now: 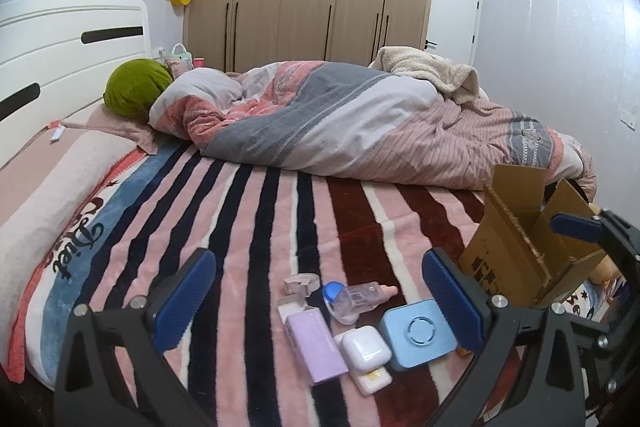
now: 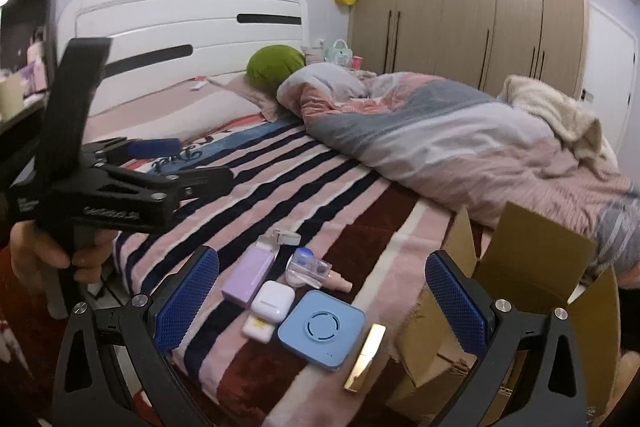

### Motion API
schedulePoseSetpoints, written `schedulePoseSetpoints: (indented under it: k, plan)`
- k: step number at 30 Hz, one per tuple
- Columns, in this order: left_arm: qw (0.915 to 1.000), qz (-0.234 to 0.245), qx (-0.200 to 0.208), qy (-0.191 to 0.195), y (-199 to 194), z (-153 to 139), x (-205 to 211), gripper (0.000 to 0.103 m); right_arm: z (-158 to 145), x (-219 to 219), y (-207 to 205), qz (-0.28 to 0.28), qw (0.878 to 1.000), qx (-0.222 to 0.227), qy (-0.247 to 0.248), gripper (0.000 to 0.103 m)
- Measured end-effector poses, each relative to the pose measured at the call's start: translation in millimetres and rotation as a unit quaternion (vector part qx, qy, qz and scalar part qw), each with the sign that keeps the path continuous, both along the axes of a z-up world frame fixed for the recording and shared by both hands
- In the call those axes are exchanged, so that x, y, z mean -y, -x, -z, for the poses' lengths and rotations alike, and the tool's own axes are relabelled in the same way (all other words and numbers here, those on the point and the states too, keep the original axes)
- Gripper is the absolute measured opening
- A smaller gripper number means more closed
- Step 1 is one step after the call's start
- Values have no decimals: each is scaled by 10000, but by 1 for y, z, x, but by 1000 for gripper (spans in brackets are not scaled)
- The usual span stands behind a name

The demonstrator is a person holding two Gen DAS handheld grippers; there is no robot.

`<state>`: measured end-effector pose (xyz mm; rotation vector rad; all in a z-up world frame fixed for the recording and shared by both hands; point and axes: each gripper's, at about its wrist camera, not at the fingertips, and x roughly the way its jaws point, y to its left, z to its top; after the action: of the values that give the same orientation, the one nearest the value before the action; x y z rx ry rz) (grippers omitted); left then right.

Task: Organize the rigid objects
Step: 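Lower the right gripper onto the light-blue square case and grasp it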

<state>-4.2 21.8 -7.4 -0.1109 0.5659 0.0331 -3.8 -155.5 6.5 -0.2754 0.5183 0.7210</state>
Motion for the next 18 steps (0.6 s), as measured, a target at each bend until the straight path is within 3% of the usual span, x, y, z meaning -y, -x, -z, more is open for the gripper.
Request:
schedulePoseSetpoints:
  k: [6, 10, 13, 16, 18]
  plan:
    - [9998, 9, -88, 150, -6, 13, -28, 103, 6, -23, 19, -186, 9997, 178, 6, 102]
    - [9997, 43, -154, 189, -11, 26, -50, 103, 24, -42, 25, -288, 9994, 164, 91, 89]
    - [9990, 125, -220, 370, -16, 39, -67, 103, 51, -53, 20, -286, 9991, -307, 70, 87]
    - [9983, 151, -288, 485, -21, 57, -79, 102, 84, -57, 5, 179, 9966, -784, 152, 87]
    - [9983, 100, -335, 470, -24, 69, -86, 102, 106, -53, -12, 768, 9912, -1067, 151, 88]
